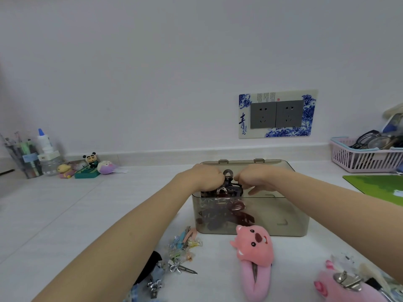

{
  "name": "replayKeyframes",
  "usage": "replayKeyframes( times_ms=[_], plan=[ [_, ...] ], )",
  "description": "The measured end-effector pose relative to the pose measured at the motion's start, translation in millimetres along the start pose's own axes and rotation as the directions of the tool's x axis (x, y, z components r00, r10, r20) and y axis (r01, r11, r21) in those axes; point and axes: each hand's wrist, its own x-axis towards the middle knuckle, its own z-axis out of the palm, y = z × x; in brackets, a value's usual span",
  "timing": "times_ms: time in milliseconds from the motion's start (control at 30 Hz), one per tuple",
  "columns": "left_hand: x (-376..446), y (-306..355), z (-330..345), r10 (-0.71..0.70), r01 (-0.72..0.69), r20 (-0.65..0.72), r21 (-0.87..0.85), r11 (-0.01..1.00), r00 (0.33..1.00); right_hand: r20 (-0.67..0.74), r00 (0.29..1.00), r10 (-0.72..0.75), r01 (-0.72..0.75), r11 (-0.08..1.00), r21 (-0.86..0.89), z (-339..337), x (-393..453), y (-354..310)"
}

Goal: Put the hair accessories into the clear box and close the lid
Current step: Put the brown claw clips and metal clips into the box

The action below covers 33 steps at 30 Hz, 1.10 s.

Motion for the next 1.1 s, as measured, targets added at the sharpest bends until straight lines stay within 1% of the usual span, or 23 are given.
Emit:
replayKeyframes(
  times_ms=[100, 167, 267, 400, 467, 533, 600, 733, 833, 900, 967, 1000, 1067, 1100],
  plan=[
    [4, -2, 0, -0.014, 0.014, 0.004, 0.056, 0.998, 1.0, 0.075, 0.997, -0.014, 0.014, 1.0, 0.0, 4, 6, 4],
    [9, -6, 2, -0.009, 0.008, 0.011, 0.077, 0.997, 1.0, 0.094, 0.995, -0.013, 0.016, 0.999, -0.034, 5, 12, 7],
    [10, -7, 1, -0.006, 0.005, 0.015, 0.068, 0.998, 1.0, 0.134, 0.991, -0.025, 0.036, 0.996, -0.082, 2, 14, 8],
    [10, -8, 3, -0.042, 0.043, -0.05, 0.015, 0.999, 0.998, 0.174, 0.985, -0.012, 0.005, 0.999, 0.036, -2, 6, 6],
    [11, -9, 4, -0.053, 0.053, -0.042, -0.001, 0.999, 0.998, 0.204, 0.979, -0.027, 0.008, 0.996, 0.094, -1, 8, 9],
    [11, -10, 4, -0.056, 0.055, -0.051, -0.023, 0.998, 0.997, 0.22, 0.974, -0.045, 0.02, 0.994, 0.111, 0, 11, 12],
    [11, -11, 5, -0.081, 0.077, -0.056, -0.07, 0.995, 0.995, 0.198, 0.979, -0.041, 0.021, 0.995, 0.101, 1, 12, 14],
    [8, -16, 7, -0.083, 0.07, -0.1, -0.119, 0.99, 0.992, 0.148, 0.987, -0.057, 0.055, 0.998, 0.023, -1, 7, 11],
    [-1, -15, 3, -0.073, 0.05, -0.116, -0.188, 0.981, 0.991, 0.029, 0.998, -0.062, 0.062, 0.998, -0.017, -5, -2, 4],
    [-14, -12, 0, -0.047, 0.013, -0.148, -0.225, 0.974, 0.988, -0.036, 0.993, -0.111, 0.108, 0.992, -0.071, -9, -15, -2],
    [-31, -8, -3, -0.03, -0.029, -0.203, -0.281, 0.959, 0.979, -0.108, 0.97, -0.218, 0.197, 0.965, -0.175, -11, -35, -7],
    [-41, -7, -4, -0.028, -0.048, -0.234, -0.313, 0.948, 0.972, -0.153, 0.946, -0.288, 0.249, 0.94, -0.232, -11, -47, -7],
    [-63, -3, -2, -0.011, -0.099, -0.305, -0.345, 0.933, 0.952, -0.245, 0.878, -0.411, 0.332, 0.893, -0.304, -8, -73, -4],
    [-77, 1, 0, 0.003, -0.123, -0.328, -0.347, 0.93, 0.945, -0.285, 0.842, -0.459, 0.37, 0.874, -0.314, -4, -87, 0]
  ],
)
